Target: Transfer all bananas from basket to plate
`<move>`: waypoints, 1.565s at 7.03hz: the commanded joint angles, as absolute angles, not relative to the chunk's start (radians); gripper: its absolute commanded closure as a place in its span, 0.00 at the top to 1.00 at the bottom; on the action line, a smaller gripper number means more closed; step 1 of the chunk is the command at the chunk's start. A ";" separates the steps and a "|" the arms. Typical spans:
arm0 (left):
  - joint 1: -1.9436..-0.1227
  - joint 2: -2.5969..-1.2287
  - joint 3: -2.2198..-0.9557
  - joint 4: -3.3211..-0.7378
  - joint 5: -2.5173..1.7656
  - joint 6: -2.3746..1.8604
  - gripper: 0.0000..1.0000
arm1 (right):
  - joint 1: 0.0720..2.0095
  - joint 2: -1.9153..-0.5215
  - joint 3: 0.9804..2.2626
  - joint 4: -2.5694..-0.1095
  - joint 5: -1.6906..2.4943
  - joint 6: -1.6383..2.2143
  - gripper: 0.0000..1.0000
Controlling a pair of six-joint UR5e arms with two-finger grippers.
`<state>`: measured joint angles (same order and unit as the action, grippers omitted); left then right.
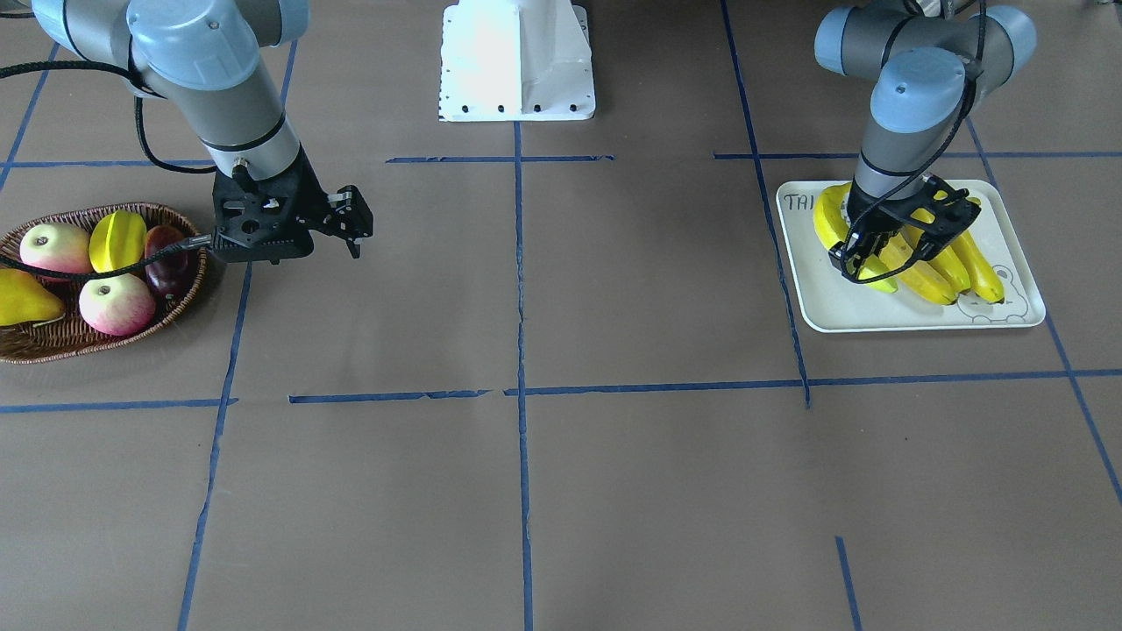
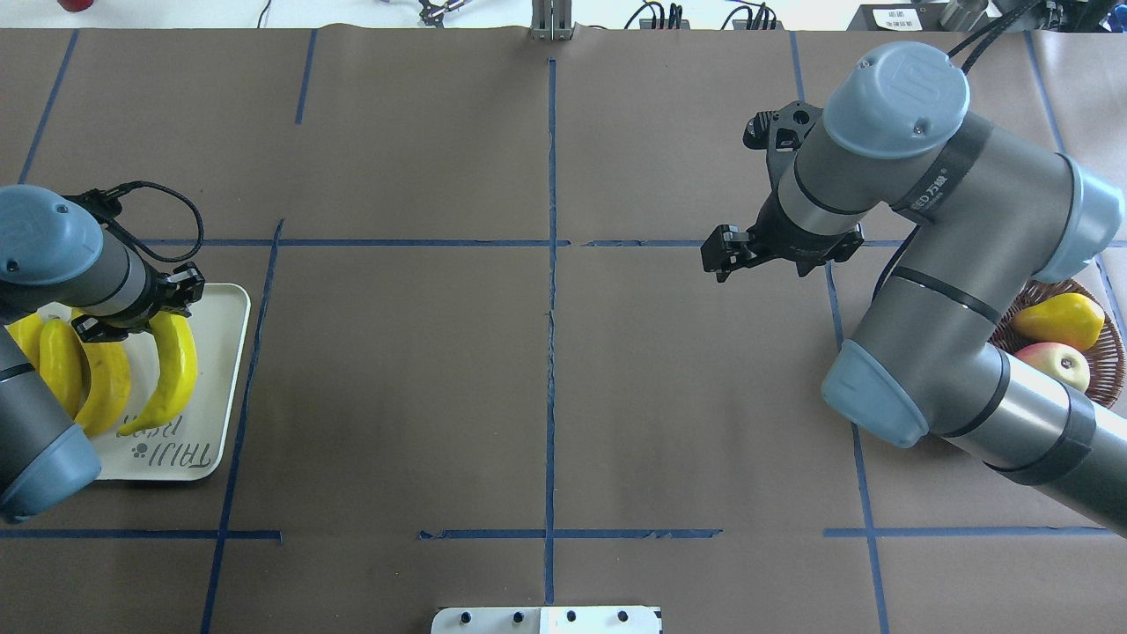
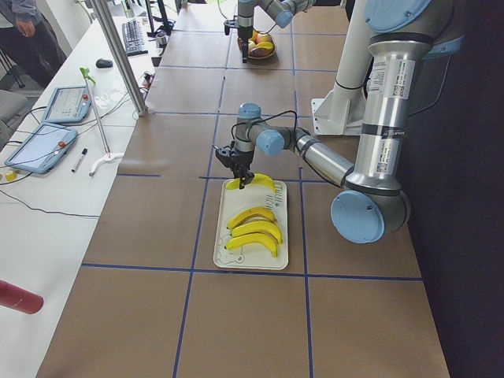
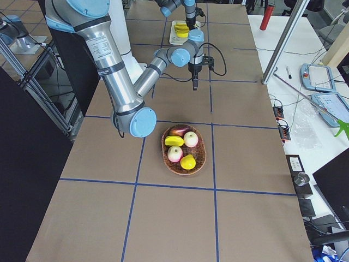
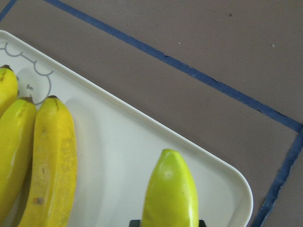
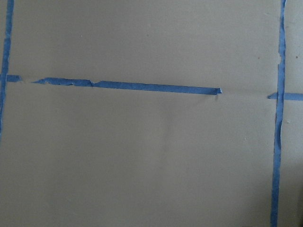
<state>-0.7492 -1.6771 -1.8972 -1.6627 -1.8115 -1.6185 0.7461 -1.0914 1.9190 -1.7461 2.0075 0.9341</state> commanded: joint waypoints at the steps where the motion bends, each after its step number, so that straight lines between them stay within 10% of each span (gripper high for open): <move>1: -0.750 -1.674 -1.859 -1.759 -1.812 -1.739 0.02 | 0.744 -1.091 1.917 -1.746 2.008 0.931 1.00; 8: -0.761 -1.600 -1.799 -1.870 -1.876 -1.595 0.08 | 0.744 -1.091 1.919 -1.746 2.006 0.928 1.00; 11: -0.793 -1.601 -1.787 -1.868 -1.881 -1.547 0.25 | 0.746 -1.091 1.919 -1.741 2.008 0.930 1.00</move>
